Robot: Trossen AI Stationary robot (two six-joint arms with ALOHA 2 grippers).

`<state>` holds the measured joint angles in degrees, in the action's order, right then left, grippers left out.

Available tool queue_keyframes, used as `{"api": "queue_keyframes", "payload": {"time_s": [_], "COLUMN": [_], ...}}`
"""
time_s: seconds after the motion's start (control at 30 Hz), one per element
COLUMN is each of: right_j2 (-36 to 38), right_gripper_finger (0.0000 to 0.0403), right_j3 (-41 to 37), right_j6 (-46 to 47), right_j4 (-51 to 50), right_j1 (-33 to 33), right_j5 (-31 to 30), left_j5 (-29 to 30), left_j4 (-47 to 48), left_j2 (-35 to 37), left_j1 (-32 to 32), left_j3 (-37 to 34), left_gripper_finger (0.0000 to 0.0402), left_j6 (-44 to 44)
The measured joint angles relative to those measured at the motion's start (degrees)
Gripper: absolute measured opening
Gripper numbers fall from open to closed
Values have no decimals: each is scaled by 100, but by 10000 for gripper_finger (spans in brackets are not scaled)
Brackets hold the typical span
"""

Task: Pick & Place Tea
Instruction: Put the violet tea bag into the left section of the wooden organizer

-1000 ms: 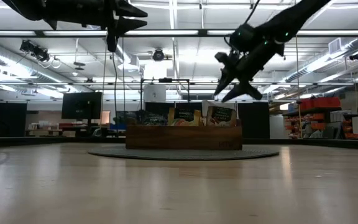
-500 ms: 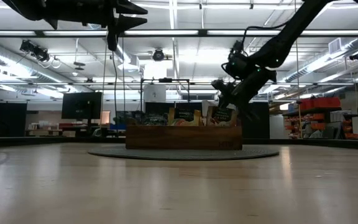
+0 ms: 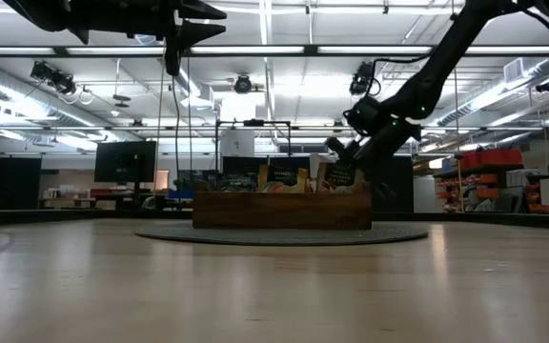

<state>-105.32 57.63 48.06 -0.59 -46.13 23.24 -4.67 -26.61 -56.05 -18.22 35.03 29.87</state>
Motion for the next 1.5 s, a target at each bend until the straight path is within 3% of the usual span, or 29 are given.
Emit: {"api": "queue_keyframes", "payload": {"time_s": [0.27,0.47,0.8,0.97,1.17,1.5], "right_j2": [-241,-493,-878,-864,-929,-1335], "right_gripper_finger": [152,152,152,152,152,152], "right_j3": [27,480,1801,2298,2341,2337], "right_j6": [134,269,-564,-989,-1218,-1176], "right_j4": [84,-15,-1458,-2427,-2994,-2990], "right_j1": [-4,-4,-47,-74,-134,-29], "right_j5": [1,136,329,-215,-400,109], "left_j5": [3,18,18,18,59,147], "left_j4": [0,-27,-151,-149,-287,-334], "left_j2": [0,0,0,0,0,0], "left_j1": [0,-15,-133,-133,-133,-188], "left_j3": [0,0,0,0,-2,-2], "left_gripper_finger": [99,99,99,99,99,99], "left_j6": [7,84,356,316,249,272]}}
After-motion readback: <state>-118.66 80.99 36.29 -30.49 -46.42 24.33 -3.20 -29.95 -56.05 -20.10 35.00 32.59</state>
